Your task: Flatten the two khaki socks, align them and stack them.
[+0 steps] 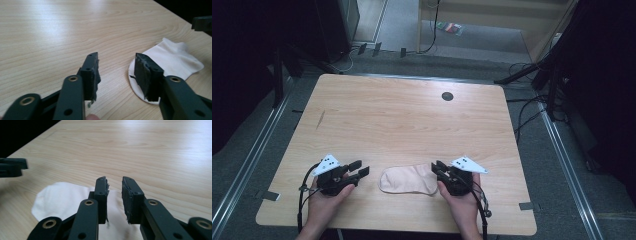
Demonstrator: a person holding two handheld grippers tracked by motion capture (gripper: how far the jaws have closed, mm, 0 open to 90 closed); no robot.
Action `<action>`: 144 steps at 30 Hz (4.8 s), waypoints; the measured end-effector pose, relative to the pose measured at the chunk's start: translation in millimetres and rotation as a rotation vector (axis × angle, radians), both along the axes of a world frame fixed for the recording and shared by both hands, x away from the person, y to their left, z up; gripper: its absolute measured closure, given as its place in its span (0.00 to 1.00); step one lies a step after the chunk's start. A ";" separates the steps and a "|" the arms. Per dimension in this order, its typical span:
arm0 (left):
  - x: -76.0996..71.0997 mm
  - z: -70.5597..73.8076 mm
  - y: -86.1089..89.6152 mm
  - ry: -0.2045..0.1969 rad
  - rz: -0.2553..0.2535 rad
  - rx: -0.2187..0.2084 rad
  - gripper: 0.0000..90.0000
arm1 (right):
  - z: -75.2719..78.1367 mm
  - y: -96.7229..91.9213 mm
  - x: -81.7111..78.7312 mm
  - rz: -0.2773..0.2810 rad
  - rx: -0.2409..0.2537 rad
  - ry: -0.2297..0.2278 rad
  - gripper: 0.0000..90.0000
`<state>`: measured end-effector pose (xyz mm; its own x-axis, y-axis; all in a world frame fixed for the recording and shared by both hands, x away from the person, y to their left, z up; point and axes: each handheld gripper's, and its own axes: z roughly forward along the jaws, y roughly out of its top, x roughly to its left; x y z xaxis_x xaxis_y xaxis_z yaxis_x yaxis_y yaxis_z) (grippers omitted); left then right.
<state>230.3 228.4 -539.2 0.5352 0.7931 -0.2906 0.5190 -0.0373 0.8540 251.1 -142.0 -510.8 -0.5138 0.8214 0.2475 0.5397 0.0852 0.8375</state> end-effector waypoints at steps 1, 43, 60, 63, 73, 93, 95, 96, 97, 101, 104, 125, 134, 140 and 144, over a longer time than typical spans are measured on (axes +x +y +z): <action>-0.9 0.8 -1.0 -0.005 -0.011 -0.011 0.67 | -0.5 -4.9 0.5 -0.008 -0.002 0.009 0.83; 6.5 -14.7 -57.5 0.102 -0.185 0.134 0.82 | -22.7 0.9 -1.9 0.033 -0.087 0.125 1.00; 5.3 -13.1 -51.2 0.041 -0.200 0.062 0.61 | -17.9 -15.0 -0.6 -0.019 -0.068 0.045 0.62; 4.9 -10.6 -46.0 0.015 -0.189 0.026 0.49 | -12.8 -26.9 1.3 -0.031 -0.041 0.006 0.46; 8.8 -3.4 -11.7 -0.005 -0.082 -0.011 0.22 | -0.7 -56.7 1.1 -0.081 -0.012 -0.076 0.24; -1.3 2.3 65.8 0.002 0.146 0.049 0.15 | -15.7 -130.8 -8.3 -0.181 -0.060 -0.014 0.15; -3.6 1.0 73.5 0.011 0.162 0.055 0.15 | -17.7 -138.8 -9.6 -0.196 -0.060 0.002 0.15; -4.8 0.3 77.2 0.012 0.170 0.059 0.14 | -18.1 -141.5 -10.3 -0.200 -0.057 0.008 0.15; -6.1 -0.3 80.6 0.015 0.176 0.063 0.14 | -18.3 -144.8 -11.4 -0.204 -0.052 0.009 0.15; -11.0 -2.7 94.3 0.025 0.201 0.082 0.13 | -19.6 -156.6 -15.7 -0.226 -0.060 0.013 0.15; -14.6 -4.8 103.3 0.031 0.223 0.085 0.13 | -22.3 -164.6 -17.7 -0.243 -0.066 0.022 0.15; -25.4 -12.5 141.0 0.030 0.303 0.086 0.12 | -36.9 -200.4 -31.2 -0.300 -0.049 0.012 0.15; -24.1 -14.3 137.8 0.037 0.283 0.098 0.11 | -37.3 -202.2 -32.3 -0.318 -0.041 0.009 0.16; -22.2 -14.7 139.4 0.062 0.286 0.088 0.11 | -37.6 -202.0 -31.0 -0.322 -0.044 0.020 0.16; -22.9 -14.9 138.9 0.071 0.301 0.092 0.11 | -37.6 -202.4 -31.3 -0.341 -0.045 0.026 0.16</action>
<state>207.5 367.3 -554.1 0.2538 0.9373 -0.2386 0.5769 0.0513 0.8152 219.8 -344.4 -548.5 -0.2019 0.9552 0.2165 0.5649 -0.0670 0.8224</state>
